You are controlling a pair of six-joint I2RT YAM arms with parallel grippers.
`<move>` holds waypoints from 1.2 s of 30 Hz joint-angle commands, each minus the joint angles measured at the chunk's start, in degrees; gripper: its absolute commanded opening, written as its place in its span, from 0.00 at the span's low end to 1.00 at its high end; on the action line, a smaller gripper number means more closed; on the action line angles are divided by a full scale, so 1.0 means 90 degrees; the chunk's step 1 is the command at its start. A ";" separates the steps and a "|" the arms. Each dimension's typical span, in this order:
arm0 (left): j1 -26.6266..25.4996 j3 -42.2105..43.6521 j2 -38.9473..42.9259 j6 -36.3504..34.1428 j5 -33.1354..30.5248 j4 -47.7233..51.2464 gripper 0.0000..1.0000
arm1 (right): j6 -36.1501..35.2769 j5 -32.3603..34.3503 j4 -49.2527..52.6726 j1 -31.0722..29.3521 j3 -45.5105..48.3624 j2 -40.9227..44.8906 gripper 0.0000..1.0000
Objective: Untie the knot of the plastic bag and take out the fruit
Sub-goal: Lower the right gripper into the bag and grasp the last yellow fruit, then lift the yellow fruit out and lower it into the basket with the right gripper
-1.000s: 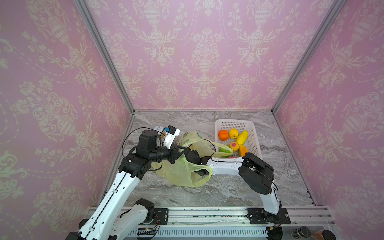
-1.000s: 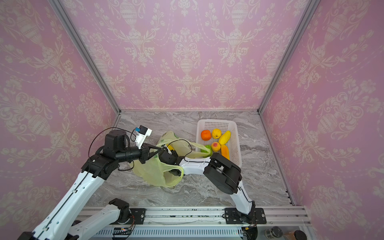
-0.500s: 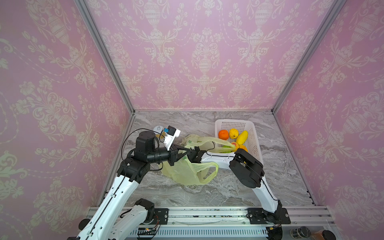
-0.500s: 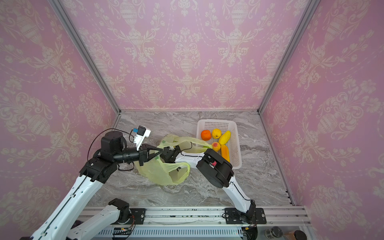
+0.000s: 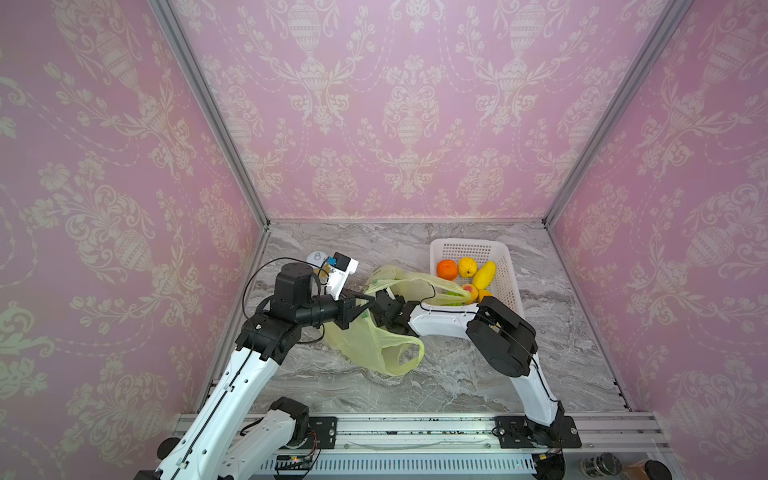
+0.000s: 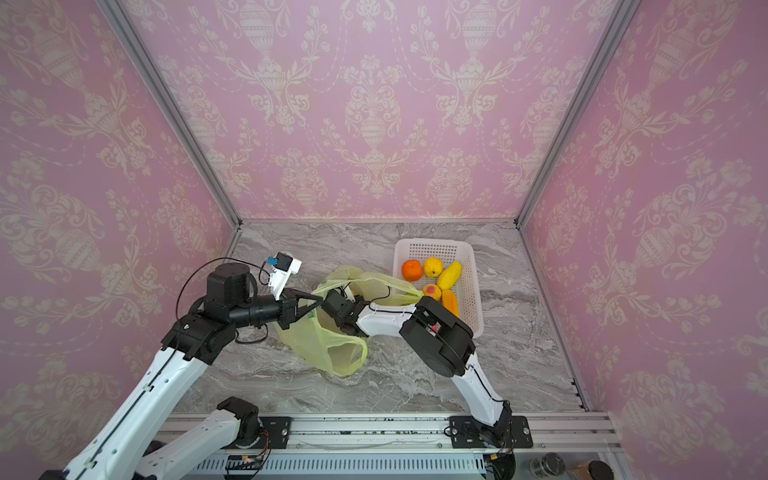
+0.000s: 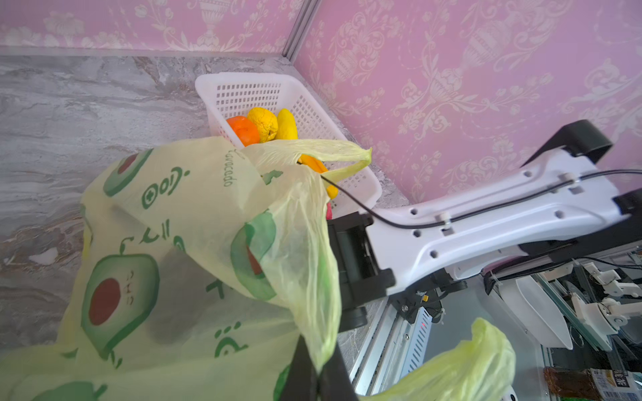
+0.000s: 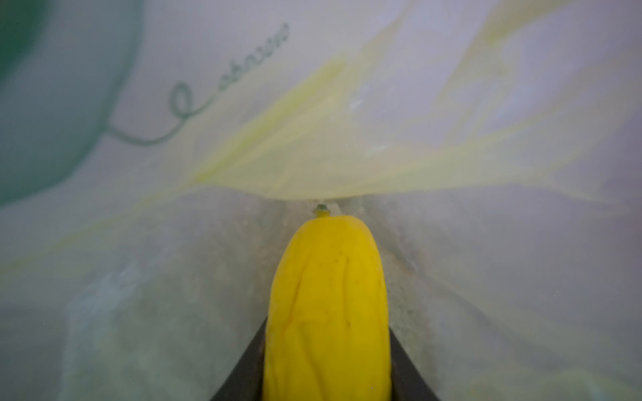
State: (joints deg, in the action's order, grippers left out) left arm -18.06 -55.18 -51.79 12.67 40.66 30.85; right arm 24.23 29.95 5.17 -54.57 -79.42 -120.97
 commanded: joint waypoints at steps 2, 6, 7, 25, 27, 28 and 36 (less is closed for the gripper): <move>0.0117 -0.0202 -0.0195 -0.0225 -0.0655 0.0482 0.00 | 0.0101 -0.0417 -0.0498 -0.0041 0.0517 0.1048 0.27; 0.0159 -0.0208 -0.0279 -0.0217 -0.0716 0.0534 0.00 | 0.0121 -0.0736 -0.0857 -0.0063 0.1116 0.1820 0.24; 0.0166 -0.0203 -0.0290 -0.0209 -0.0736 0.0542 0.00 | 0.0120 -0.0825 -0.0947 -0.0070 0.1262 0.1986 0.23; 0.0281 -0.0203 -0.0483 -0.0055 -0.1042 0.0556 0.00 | -0.0399 -0.2259 -0.1815 -0.0402 0.2896 0.4283 0.24; 0.0304 -0.0199 -0.0491 -0.0031 -0.1130 0.0543 0.00 | -0.0395 -0.2553 -0.1856 -0.0419 0.2906 0.4303 0.23; 0.0308 -0.0197 -0.0495 -0.0026 -0.1188 0.0556 0.00 | -0.0419 -0.2664 -0.1877 -0.0443 0.2916 0.4318 0.22; 0.0450 -0.0287 -0.0721 0.0006 -0.1442 0.0532 0.00 | -0.0631 -0.2920 -0.1990 -0.0592 0.3343 0.5394 0.21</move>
State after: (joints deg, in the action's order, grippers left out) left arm -15.00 -55.75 -57.23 12.56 29.80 34.85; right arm 20.40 4.82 -11.20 -59.75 -50.50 -78.61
